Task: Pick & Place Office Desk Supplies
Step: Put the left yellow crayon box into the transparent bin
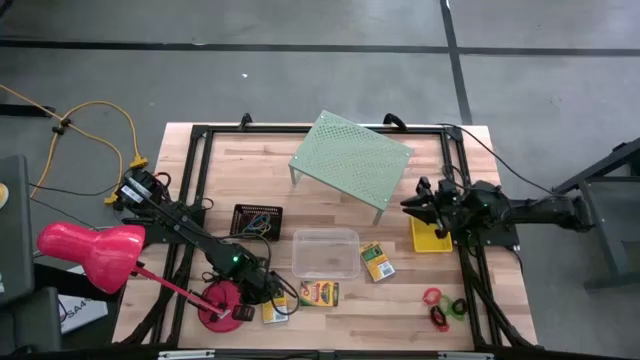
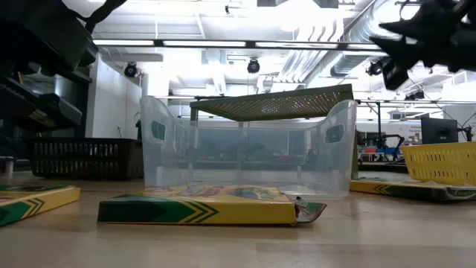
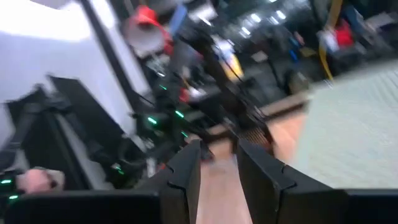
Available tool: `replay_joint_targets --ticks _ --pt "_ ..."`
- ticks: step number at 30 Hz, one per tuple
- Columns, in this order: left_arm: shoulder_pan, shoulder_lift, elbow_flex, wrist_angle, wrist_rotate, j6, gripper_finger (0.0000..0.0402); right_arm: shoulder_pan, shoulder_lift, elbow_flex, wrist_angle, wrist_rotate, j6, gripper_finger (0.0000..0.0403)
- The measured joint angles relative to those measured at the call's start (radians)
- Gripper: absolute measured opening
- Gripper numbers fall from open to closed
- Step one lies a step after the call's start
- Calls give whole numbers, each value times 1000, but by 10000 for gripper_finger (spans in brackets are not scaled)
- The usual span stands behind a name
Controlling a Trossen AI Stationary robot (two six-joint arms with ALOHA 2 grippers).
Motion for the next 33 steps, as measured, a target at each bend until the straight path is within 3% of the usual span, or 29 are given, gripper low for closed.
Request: replay_joint_targets --ticks 5,11,22,33 --pt "0 0 0 0 0 -4 63 114 118 48 71 53 -69 94" --pt "0 0 0 2 0 -7 63 261 378 198 78 180 -163 94" --pt "0 0 0 7 -2 -7 63 427 871 558 120 185 -345 94" --pt "0 0 0 8 -3 -7 63 502 1152 784 104 186 -393 94"
